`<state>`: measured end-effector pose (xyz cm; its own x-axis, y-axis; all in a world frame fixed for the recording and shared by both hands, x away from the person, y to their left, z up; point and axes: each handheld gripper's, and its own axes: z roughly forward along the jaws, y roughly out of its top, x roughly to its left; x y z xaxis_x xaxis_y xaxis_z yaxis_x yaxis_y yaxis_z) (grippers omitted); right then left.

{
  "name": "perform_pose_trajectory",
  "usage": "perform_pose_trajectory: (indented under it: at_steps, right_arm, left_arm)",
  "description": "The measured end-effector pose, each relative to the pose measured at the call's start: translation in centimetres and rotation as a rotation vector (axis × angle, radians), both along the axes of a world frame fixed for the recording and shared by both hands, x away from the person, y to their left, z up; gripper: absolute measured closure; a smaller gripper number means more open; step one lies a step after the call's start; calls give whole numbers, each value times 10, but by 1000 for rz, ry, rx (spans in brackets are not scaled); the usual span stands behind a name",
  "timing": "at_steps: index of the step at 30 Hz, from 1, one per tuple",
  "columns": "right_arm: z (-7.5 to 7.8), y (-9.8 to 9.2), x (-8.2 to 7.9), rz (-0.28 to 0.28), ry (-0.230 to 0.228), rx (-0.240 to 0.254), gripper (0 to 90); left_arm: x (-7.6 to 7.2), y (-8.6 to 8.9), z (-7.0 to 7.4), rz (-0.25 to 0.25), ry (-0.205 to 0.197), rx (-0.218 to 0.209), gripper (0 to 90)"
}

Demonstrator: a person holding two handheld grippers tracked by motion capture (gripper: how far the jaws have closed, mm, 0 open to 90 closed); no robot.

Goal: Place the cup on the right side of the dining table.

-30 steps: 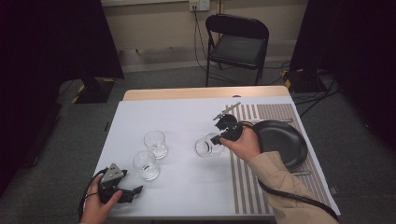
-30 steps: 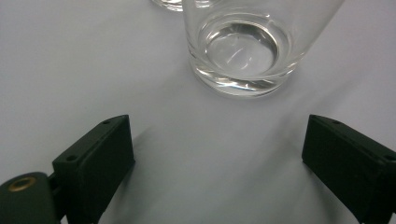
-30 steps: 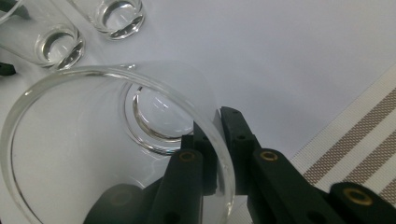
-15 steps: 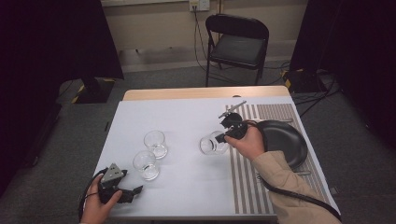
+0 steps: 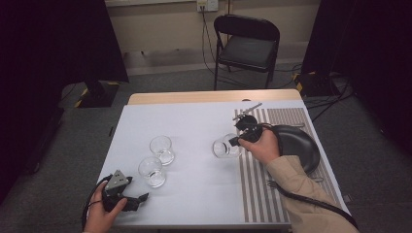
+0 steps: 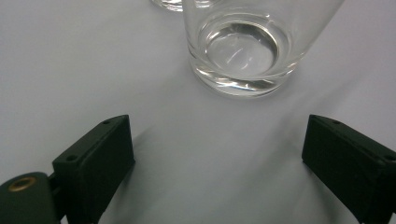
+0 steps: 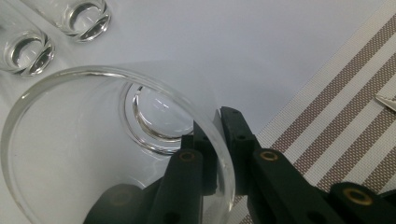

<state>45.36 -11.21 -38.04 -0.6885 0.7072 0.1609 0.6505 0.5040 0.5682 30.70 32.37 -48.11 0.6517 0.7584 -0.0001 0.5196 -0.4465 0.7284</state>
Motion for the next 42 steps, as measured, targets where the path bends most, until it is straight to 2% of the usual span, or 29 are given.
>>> perform_pose_trajectory:
  at_steps: [6,10,24,30,35,42]
  right_arm:
    - [0,-4,2,-17,6,-7,854]
    - [0,-7,5,-28,-11,-6,854]
    - [-5,-15,12,-69,0,-7,854]
    - [-6,-18,14,-75,-11,-14,854]
    - [-8,-21,17,-85,8,-16,854]
    - [-9,-24,19,-93,2,-25,854]
  left_arm:
    - [0,0,0,-1,0,0,81]
    - [0,0,0,-1,0,0,81]
    - [0,0,0,-1,0,-1,81]
    - [0,0,0,-1,0,-1,81]
    - [0,0,0,-1,0,-1,81]
    - [0,0,0,-1,0,-1,81]
